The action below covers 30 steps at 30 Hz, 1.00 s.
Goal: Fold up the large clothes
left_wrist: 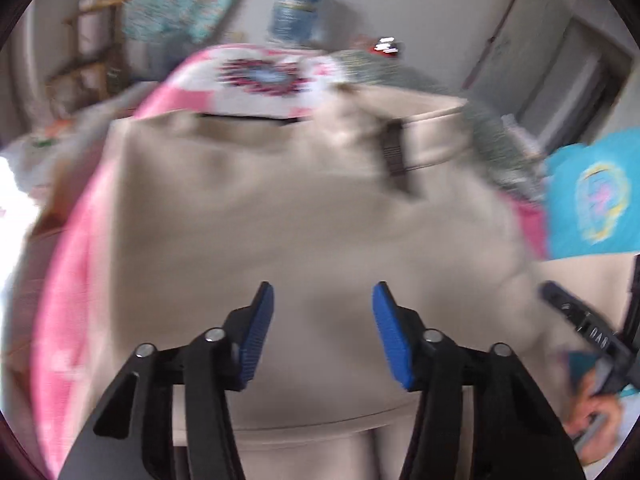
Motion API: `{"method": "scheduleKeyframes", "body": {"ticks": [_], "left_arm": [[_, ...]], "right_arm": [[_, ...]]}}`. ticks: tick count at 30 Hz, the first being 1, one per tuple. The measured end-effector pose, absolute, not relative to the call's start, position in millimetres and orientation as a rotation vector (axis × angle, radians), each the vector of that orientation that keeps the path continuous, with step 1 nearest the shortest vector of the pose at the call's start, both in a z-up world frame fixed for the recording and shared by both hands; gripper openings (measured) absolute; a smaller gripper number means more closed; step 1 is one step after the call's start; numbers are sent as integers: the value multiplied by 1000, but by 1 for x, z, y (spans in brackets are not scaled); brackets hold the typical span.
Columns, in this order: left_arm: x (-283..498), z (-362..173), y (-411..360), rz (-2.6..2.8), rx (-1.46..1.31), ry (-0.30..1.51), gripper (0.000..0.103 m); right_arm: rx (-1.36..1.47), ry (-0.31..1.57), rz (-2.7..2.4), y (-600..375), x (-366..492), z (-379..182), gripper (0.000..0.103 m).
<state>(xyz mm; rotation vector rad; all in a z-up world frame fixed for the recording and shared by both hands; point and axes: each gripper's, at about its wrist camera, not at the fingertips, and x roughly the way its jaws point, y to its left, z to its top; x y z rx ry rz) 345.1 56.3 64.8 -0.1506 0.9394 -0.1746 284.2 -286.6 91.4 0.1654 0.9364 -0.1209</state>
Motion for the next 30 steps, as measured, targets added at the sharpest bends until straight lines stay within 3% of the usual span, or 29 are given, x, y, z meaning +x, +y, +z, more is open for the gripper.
{"method": "scheduleKeyframes", "body": {"ticks": [1, 3, 5, 9, 12, 15, 18, 19, 22, 26, 30], "left_arm": [[341, 61, 68, -127, -124, 932, 45], [336, 55, 89, -60, -92, 916, 40], [334, 50, 105, -56, -96, 920, 26], [326, 58, 106, -146, -113, 901, 26], [326, 42, 97, -154, 0, 920, 26], [328, 38, 99, -115, 34, 916, 22], [336, 44, 108, -5, -12, 934, 3], [333, 52, 107, 20, -46, 905, 2], [325, 63, 94, -125, -185, 869, 2], [319, 39, 56, -266, -253, 953, 2], [311, 23, 83, -266, -427, 943, 3]], "right_arm": [[166, 956, -128, -292, 285, 82, 17], [197, 959, -98, -302, 283, 73, 16], [186, 934, -115, -302, 279, 84, 15], [258, 824, 68, -292, 273, 96, 35], [96, 968, 38, -271, 298, 67, 34], [83, 969, 13, -272, 300, 57, 33], [55, 967, -55, -263, 296, 74, 27], [67, 922, -14, -255, 292, 86, 13], [67, 879, 129, -225, 290, 101, 11], [118, 1045, 154, -207, 317, 64, 10], [276, 1021, 157, -236, 314, 52, 0]]}}
